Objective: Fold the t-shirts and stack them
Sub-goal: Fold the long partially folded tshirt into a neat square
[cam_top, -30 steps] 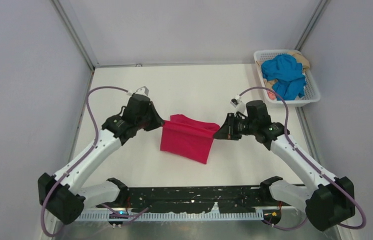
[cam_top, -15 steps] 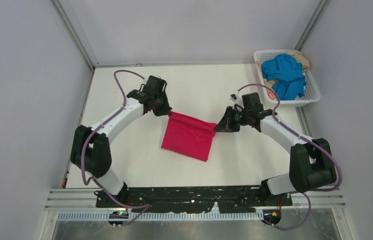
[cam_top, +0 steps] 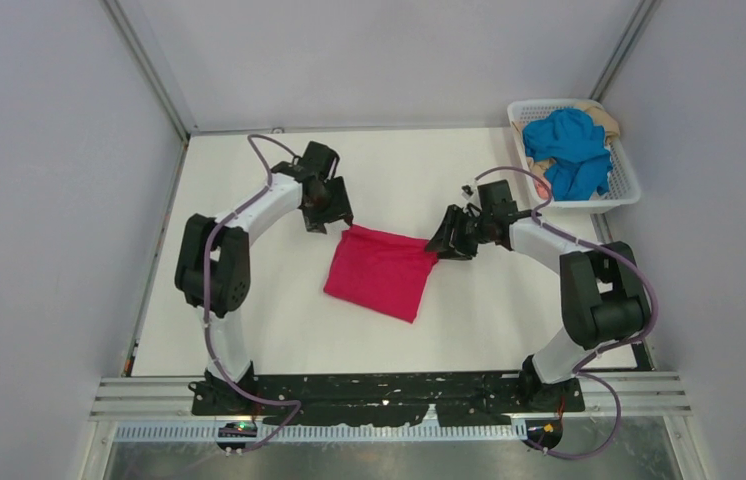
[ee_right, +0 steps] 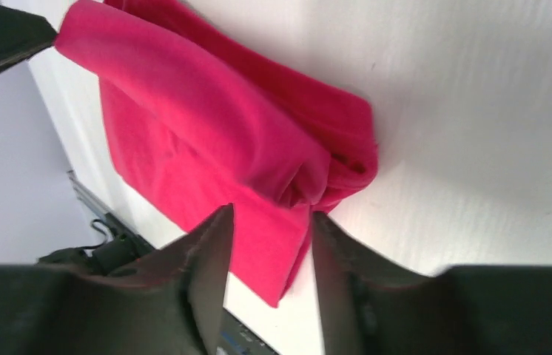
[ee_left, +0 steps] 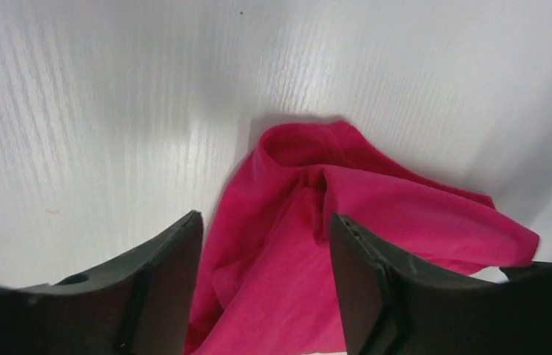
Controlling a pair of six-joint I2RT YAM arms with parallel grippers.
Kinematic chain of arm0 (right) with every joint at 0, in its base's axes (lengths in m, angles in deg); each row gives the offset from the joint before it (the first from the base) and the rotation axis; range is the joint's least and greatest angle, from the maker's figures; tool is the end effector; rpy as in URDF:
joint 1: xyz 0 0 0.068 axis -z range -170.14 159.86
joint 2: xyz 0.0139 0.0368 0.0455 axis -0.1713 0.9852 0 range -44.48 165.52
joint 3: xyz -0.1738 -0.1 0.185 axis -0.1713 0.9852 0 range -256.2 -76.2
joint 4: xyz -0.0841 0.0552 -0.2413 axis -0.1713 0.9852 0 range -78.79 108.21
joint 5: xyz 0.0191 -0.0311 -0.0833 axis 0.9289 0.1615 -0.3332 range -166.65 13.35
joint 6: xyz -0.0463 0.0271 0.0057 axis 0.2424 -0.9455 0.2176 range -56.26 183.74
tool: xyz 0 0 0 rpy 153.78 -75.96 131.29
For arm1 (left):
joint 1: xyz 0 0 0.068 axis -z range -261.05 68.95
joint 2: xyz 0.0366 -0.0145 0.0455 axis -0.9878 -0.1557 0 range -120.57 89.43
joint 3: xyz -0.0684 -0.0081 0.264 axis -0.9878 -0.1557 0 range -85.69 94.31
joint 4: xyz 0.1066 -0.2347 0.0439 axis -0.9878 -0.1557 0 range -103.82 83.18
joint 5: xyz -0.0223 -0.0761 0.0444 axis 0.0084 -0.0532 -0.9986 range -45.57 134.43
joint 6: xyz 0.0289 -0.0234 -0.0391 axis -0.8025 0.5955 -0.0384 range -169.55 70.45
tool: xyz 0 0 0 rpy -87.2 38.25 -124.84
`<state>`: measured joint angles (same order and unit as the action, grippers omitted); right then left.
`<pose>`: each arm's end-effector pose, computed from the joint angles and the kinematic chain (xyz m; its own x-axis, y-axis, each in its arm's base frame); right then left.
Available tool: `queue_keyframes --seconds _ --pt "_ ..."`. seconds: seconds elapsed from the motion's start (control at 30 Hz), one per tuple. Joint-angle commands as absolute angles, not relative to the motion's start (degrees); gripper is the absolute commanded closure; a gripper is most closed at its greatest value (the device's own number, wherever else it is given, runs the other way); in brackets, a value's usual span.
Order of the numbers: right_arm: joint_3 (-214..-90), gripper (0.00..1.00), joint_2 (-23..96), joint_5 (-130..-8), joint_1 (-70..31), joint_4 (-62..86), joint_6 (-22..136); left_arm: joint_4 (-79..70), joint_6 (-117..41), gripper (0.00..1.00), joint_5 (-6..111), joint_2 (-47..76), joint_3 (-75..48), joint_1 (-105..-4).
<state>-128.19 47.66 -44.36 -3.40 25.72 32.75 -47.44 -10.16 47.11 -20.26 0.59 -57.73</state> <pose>0.3032 0.0910 0.1802 -0.9353 0.2267 -0.2716 -0.0155 0.7408 0.6715 0.3718 -0.1621 0.2213 -0.9009 -0.3021 -0.3117 -0.2039 0.9285 -0.3104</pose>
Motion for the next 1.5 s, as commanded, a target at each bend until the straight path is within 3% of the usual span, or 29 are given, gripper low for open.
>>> queue_keyframes --seconds 0.0,0.07,0.13,0.17,0.2,0.23,0.4,0.77,1.17,1.47 --pt "-131.7 0.44 47.1 -49.0 -2.9 24.8 32.0 -48.6 -11.2 0.28 46.9 -18.4 3.5 -58.8" --pt "-131.6 0.33 44.7 -51.8 -3.0 24.5 31.6 -48.7 -11.4 0.15 46.9 -16.3 3.1 -58.8" --pt "-130.9 0.20 41.7 -53.9 -3.2 24.2 31.7 -47.6 -11.5 0.12 47.9 -13.8 1.1 -58.7" --pt "-130.0 0.05 40.6 -54.2 -3.4 23.9 31.8 -46.1 -11.4 0.05 49.5 -12.4 -0.6 -58.7" --pt "-129.4 0.00 38.8 -54.3 -4.0 22.7 31.8 -43.9 -11.4 0.01 51.8 -11.1 -2.5 -58.6" --pt "-128.2 0.04 38.0 -54.1 -4.4 21.8 31.6 -41.2 -11.3 0.01 54.6 -10.0 -4.3 -58.6" --pt "-124.1 0.05 36.6 -50.1 -9.4 10.8 27.1 -33.3 -11.1 0.00 64.2 -10.9 -6.4 -56.8" --pt "-123.5 0.05 47.7 -56.6 -11.1 6.8 24.3 -31.2 -9.5 0.00 67.7 -23.8 -3.8 -55.7" --pt "-132.2 0.05 60.4 -56.5 -10.7 7.9 27.3 -35.9 -8.4 0.00 54.3 -22.4 -11.8 -56.6" --pt "-136.8 0.05 52.4 -63.3 -10.7 13.8 29.6 -35.8 -10.8 0.00 51.7 -12.9 -10.7 -56.7"
